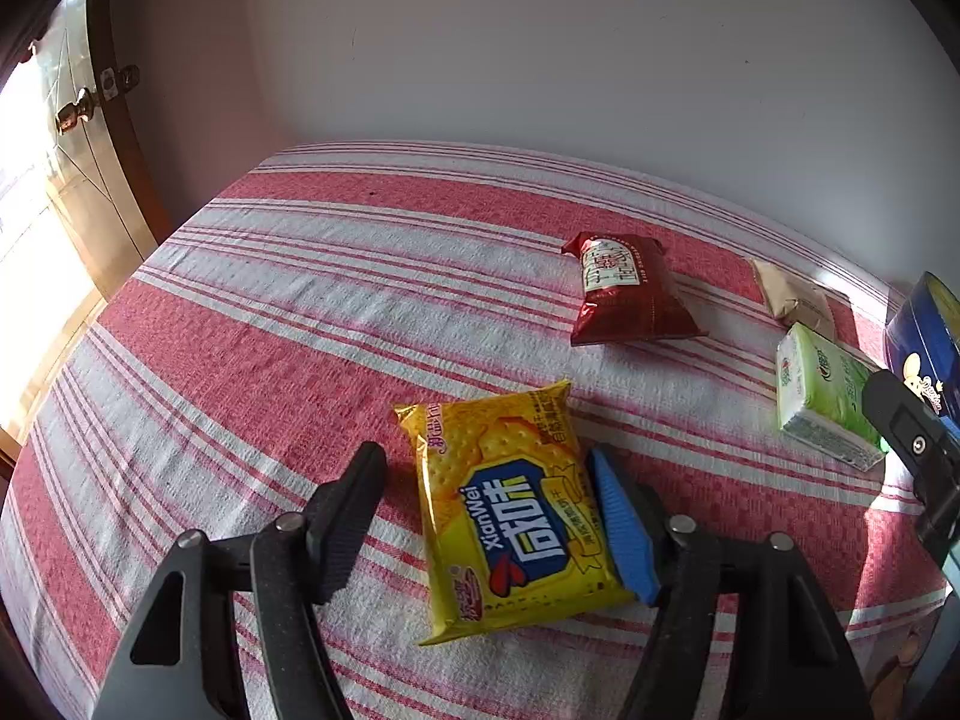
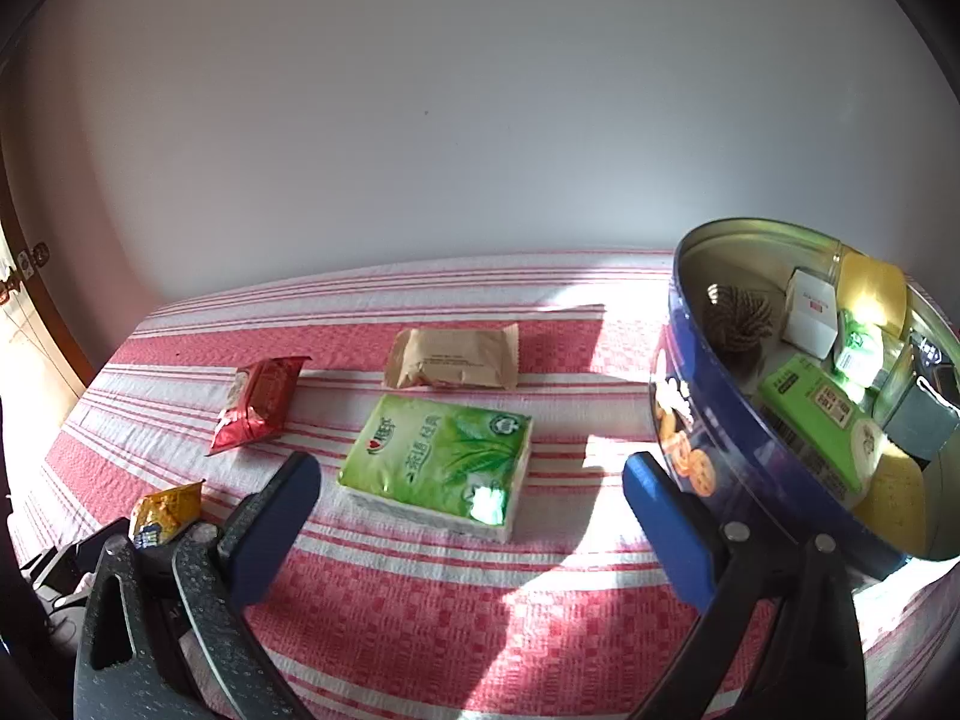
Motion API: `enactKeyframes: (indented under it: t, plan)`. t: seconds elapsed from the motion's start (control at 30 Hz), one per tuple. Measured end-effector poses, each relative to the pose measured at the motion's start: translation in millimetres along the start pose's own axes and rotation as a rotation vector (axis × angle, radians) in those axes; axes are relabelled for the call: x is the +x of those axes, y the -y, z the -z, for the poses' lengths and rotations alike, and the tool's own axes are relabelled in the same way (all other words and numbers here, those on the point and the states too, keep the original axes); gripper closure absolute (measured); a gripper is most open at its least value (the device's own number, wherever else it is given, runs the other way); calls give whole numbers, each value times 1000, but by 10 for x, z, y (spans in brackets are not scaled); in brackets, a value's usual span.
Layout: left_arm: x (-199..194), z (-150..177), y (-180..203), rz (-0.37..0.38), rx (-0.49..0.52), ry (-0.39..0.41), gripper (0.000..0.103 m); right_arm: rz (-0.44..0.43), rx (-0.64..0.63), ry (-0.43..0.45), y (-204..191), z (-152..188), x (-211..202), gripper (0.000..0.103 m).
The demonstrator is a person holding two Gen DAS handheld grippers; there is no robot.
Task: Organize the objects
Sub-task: 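Grasp the yellow biscuit pack with left tool while right tool grasps green tissue pack, then carry both packs over the tin and open both tools to drop them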
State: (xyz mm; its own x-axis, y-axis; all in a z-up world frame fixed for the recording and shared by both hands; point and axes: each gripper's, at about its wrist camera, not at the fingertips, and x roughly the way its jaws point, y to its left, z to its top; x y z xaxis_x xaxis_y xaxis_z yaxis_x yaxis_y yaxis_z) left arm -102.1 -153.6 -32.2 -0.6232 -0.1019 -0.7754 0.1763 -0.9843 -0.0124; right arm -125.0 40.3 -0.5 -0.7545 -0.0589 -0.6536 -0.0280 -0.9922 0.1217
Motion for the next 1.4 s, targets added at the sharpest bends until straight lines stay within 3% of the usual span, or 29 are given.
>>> enactKeyframes:
  t: [0.03, 0.27, 0.37, 0.43, 0.63, 1.4]
  plan:
    - [-2, -8, -13, -1, -1, 3, 47, 3, 2, -18, -16, -22, 51, 1]
    - [-19, 1, 24, 10, 21, 6, 50, 62, -58, -123, -227, -91, 408, 1]
    - [-20, -3, 21, 8, 24, 7, 50, 82, -83, -168, -283, -94, 524, 12]
    - [-34, -1, 43, 3, 25, 9, 50, 80, -90, -208, -286, -79, 596, 24]
    - [-107, -2, 66, -10, 24, 49, 50, 50, -81, -197, -237, -75, 535, 26]
    - [-400, -6, 46, -67, 9, 249, 50, 48, -114, 167, -10, 108, -607, 26]
